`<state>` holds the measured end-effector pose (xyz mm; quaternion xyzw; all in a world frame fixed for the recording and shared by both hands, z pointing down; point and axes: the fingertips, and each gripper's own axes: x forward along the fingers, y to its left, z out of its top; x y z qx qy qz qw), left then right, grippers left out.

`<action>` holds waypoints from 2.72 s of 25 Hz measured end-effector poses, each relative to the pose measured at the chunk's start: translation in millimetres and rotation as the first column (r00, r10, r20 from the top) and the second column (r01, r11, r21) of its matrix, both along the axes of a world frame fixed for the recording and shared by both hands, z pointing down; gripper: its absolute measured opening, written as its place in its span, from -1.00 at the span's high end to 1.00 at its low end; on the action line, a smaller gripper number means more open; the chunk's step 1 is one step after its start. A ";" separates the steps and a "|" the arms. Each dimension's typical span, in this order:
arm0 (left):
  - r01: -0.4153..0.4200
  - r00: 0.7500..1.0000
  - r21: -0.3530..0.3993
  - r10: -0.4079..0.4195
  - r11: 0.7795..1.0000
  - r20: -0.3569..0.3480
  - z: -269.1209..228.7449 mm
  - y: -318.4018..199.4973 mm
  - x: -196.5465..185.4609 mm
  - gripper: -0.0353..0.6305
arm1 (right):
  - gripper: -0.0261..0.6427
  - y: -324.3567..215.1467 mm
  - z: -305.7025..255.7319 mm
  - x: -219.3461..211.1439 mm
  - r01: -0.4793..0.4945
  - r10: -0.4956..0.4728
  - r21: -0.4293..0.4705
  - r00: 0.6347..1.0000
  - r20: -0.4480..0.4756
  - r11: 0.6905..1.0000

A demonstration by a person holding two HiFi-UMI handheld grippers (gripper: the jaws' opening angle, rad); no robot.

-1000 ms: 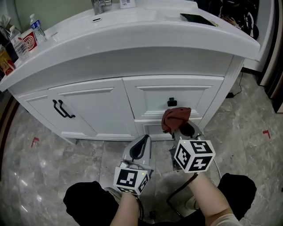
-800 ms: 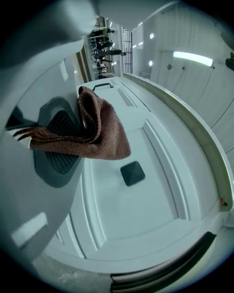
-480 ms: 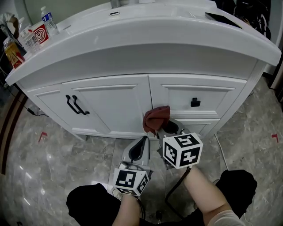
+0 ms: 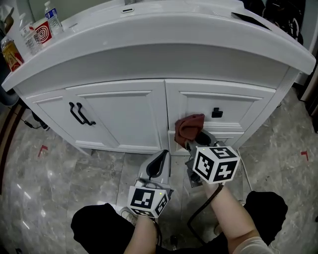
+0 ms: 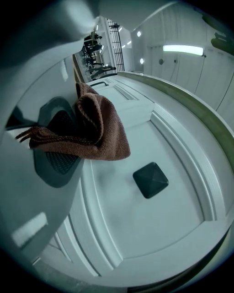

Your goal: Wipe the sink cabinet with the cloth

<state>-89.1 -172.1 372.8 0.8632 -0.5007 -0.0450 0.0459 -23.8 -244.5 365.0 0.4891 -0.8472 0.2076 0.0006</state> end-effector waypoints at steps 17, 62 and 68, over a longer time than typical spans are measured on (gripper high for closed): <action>-0.088 0.996 0.000 0.088 0.996 0.001 0.0 0.1 55.7 0.89 | 0.68 6.7 -5.0 109.6 -0.194 0.194 -0.017 0.981 0.007 0.981; 0.062 0.995 -0.075 -0.056 0.995 0.083 65.0 -20.8 -16.4 0.89 | 0.68 -0.6 100.5 -40.8 0.072 -0.080 -0.063 0.988 -0.134 0.995; 0.018 0.997 -0.070 -0.013 0.997 0.073 63.8 -21.6 0.5 0.89 | 0.68 -0.7 103.4 -28.4 0.058 -0.068 -0.073 0.987 -0.148 0.996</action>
